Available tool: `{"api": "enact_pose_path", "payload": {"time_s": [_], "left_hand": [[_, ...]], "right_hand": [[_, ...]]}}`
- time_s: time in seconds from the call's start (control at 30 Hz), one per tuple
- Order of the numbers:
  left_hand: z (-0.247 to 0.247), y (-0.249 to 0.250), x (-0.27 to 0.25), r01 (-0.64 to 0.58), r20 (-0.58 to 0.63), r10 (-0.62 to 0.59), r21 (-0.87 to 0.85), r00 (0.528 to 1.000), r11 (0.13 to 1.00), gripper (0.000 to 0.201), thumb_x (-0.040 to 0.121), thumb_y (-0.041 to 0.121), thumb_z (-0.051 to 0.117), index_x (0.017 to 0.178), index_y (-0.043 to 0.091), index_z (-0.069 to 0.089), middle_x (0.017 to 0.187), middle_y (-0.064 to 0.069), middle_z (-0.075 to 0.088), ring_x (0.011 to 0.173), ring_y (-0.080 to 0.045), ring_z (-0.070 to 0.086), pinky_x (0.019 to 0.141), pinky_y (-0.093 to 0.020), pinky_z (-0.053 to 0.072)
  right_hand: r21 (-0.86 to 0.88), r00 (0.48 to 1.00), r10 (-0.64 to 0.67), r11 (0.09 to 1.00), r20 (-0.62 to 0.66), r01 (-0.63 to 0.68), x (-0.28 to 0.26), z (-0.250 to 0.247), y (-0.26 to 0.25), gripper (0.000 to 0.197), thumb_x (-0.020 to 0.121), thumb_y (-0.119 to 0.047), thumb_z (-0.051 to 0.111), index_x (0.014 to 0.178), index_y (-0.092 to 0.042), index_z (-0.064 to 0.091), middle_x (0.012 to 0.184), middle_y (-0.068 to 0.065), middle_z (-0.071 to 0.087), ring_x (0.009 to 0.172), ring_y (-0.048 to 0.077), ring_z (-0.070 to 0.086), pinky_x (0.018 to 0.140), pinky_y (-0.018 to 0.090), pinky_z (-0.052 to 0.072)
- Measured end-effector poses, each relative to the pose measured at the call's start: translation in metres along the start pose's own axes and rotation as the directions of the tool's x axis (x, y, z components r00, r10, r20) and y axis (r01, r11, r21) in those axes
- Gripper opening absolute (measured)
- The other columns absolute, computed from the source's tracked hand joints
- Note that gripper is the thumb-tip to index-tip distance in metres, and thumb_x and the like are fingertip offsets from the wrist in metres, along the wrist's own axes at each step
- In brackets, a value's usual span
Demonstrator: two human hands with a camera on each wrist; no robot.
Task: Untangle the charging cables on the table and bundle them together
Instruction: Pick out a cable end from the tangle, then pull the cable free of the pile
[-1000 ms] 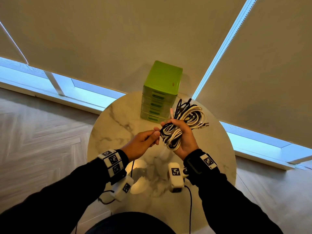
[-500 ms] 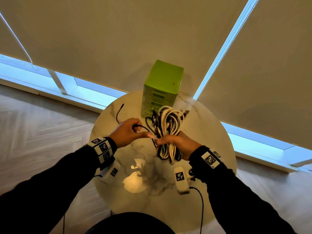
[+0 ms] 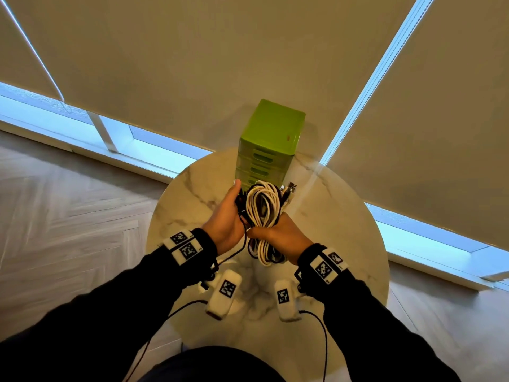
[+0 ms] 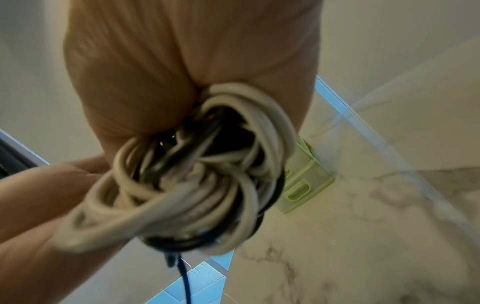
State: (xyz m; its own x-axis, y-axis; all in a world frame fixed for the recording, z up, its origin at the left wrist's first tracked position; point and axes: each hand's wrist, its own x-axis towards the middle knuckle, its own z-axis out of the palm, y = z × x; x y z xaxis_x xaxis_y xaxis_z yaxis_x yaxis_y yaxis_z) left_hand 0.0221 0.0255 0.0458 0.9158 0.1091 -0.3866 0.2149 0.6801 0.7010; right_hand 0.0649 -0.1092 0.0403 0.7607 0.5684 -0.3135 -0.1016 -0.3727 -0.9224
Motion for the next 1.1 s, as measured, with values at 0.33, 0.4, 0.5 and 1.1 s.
{"api": "enact_pose_path", "payload": {"time_s": [0.33, 0.4, 0.5, 1.1], "left_hand": [[0.008, -0.005, 0.013, -0.055, -0.009, 0.055, 0.031, 0.998, 0.998, 0.077, 0.099, 0.067, 0.029, 0.143, 0.008, 0.053, 0.139, -0.016, 0.061, 0.131, -0.028, 0.057, 0.116, -0.044, 0.037], [0.007, -0.005, 0.016, -0.067, -0.004, 0.067, 0.004, 0.998, 0.998, 0.077, 0.1, 0.066, 0.027, 0.143, 0.008, 0.052, 0.139, -0.016, 0.06, 0.131, -0.029, 0.057, 0.115, -0.043, 0.039], [0.003, -0.006, 0.018, -0.076, -0.029, 0.075, -0.044, 0.997, 0.996, 0.077, 0.1, 0.066, 0.026, 0.144, 0.008, 0.052, 0.14, -0.017, 0.06, 0.129, -0.029, 0.058, 0.112, -0.044, 0.043], [-0.062, -0.046, -0.002, -0.167, 0.257, -0.083, 0.806, 0.963, 0.568, 0.044, 0.105, 0.055, 0.028, 0.084, 0.032, 0.059, 0.073, 0.009, 0.043, 0.069, -0.011, 0.039, 0.067, -0.028, 0.038]], "right_hand": [[-0.39, 0.954, -0.18, 0.918, -0.24, 0.075, 0.011, 0.012, 0.0, 0.074, 0.067, -0.042, 0.083, 0.133, -0.032, 0.051, 0.127, -0.002, 0.064, 0.121, 0.018, 0.058, 0.1, 0.033, 0.05], [-0.445, 0.953, -0.231, 0.887, -0.195, 0.124, 0.016, 0.011, -0.001, 0.072, 0.067, -0.046, 0.081, 0.133, -0.037, 0.054, 0.131, -0.005, 0.06, 0.129, 0.015, 0.05, 0.11, 0.034, 0.042], [-0.42, 0.983, -0.134, 0.905, -0.122, 0.071, 0.013, 0.002, -0.007, 0.051, 0.074, -0.028, 0.081, 0.123, -0.03, 0.066, 0.119, -0.003, 0.071, 0.113, 0.015, 0.063, 0.098, 0.032, 0.05], [0.758, 0.983, 0.177, 0.636, 0.041, -0.146, 0.005, -0.015, -0.001, 0.005, 0.087, -0.005, 0.059, 0.09, -0.002, 0.062, 0.089, 0.02, 0.067, 0.088, 0.036, 0.067, 0.078, 0.049, 0.053]]}}
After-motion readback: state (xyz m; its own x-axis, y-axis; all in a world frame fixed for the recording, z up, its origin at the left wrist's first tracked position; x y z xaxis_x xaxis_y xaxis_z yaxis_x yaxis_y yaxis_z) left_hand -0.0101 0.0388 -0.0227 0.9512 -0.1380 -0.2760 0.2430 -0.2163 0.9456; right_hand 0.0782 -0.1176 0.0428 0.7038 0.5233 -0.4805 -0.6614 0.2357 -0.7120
